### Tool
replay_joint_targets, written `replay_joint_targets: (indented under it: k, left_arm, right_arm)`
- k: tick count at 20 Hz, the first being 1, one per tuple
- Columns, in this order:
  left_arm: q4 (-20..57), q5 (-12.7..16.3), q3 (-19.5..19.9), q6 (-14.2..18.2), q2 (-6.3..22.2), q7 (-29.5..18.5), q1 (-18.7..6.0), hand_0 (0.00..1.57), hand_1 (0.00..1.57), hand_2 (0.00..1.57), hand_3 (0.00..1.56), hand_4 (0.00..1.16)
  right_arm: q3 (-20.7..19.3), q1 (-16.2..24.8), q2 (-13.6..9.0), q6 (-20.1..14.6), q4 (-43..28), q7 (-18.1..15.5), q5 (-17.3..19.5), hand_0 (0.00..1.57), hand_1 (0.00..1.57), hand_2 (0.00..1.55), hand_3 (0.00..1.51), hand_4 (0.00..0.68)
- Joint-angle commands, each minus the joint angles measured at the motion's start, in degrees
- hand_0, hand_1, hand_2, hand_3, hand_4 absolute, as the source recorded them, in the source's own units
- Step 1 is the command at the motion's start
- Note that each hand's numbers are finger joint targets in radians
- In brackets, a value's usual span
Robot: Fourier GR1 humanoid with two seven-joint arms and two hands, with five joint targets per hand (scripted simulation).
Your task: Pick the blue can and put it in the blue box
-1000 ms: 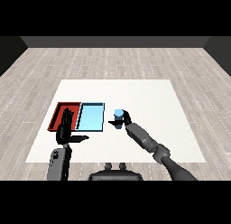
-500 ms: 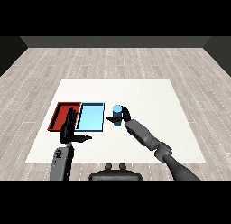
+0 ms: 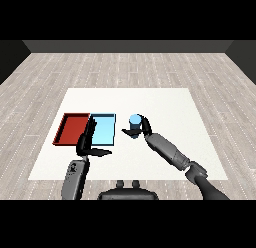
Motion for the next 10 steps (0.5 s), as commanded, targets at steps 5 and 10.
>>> replay_joint_targets:
  k: [5, 10]
  left_arm:
    - [5.6, 0.8, -8.8, 7.7, -0.5, 0.7, -5.0, 0.0, 0.0, 0.0, 0.0, 0.0]
    - [7.5, 1.3, -9.4, 8.6, -0.5, 2.7, -8.5, 0.0, 0.0, 0.0, 0.0, 0.0]
  right_arm:
    - [-1.8, 7.2, -11.1, -2.8, -22.7, 6.6, 5.9, 1.5, 1.5, 1.47, 1.4, 0.59]
    - [-5.2, 8.2, -8.8, -2.7, -27.1, 11.0, 12.2, 1.51, 1.51, 1.47, 1.4, 0.606]
